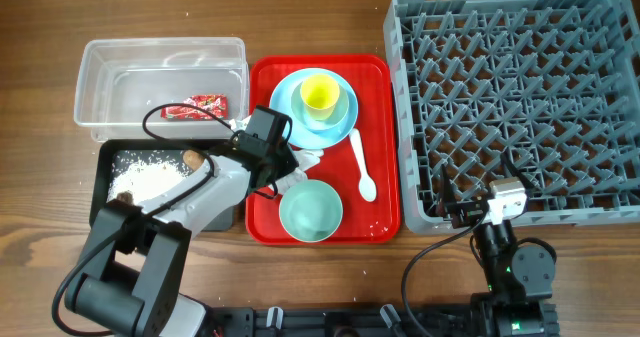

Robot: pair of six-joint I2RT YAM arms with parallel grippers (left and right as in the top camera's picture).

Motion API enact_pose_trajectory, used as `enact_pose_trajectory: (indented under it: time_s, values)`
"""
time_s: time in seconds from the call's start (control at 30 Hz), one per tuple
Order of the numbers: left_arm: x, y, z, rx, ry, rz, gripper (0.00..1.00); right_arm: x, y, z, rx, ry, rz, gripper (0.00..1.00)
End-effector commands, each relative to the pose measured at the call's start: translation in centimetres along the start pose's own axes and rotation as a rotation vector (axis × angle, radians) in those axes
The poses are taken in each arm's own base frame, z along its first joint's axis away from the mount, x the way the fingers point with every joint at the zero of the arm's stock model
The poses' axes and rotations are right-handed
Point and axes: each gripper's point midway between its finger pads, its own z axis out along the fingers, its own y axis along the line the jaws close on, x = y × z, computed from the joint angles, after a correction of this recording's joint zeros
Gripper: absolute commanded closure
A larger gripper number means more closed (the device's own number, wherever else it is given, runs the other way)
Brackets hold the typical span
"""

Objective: Sort waste into correct bins and load items into the dishwasher rack
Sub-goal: 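Return the left gripper to the white tissue and grasp it, then lift the tissue and drop it into the clear bin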

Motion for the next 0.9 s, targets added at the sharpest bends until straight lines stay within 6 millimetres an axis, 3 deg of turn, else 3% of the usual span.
enact_pose_trajectory:
  time_s: [0.0,0.1,0.2,0.33,0.43,0.67,0.83,0.87]
  values:
    - [1.0,0.9,0.9,-0.032,0.035,0.002,0.86,-0.2,0.1,0.0,-0.009,-0.011,-0.010,0.00]
    - [1.2,1.1,0.9,-0.039,0.042,0.002,0.96,-0.2,0.1,0.0,-0.009,-0.011,-0.010,0.00]
    - [1.4,1.1,0.8,-0.036,0.055,0.002,0.96,-0.2,0.1,0.0,-0.009,-0.011,-0.010,0.00]
    - [1.1,-1.7,-0.9,0.083,0.069,0.004,0.96,-0.2,0.1,0.0,-0.009,-0.011,-0.010,0.00]
    - [-0.6,-4.0,-4.3,0.182,-0.008,0.014,0.96,-0.2,0.1,0.0,-0.009,-0.011,-0.010,0.00]
    - [-3.6,-6.9,-13.0,0.393,-0.202,0.028,0.96,-0.2,0.1,0.0,-0.009,-0.011,-0.010,0.00]
    - [-8.2,-5.7,-17.7,0.455,-0.400,-0.049,0.96,-0.2,0.1,0.0,-0.009,-0.011,-0.010,0.00]
    - [-10.6,-4.1,-18.7,0.431,-0.483,-0.105,0.96,-0.2,0.1,0.0,-0.009,-0.011,-0.010,0.00]
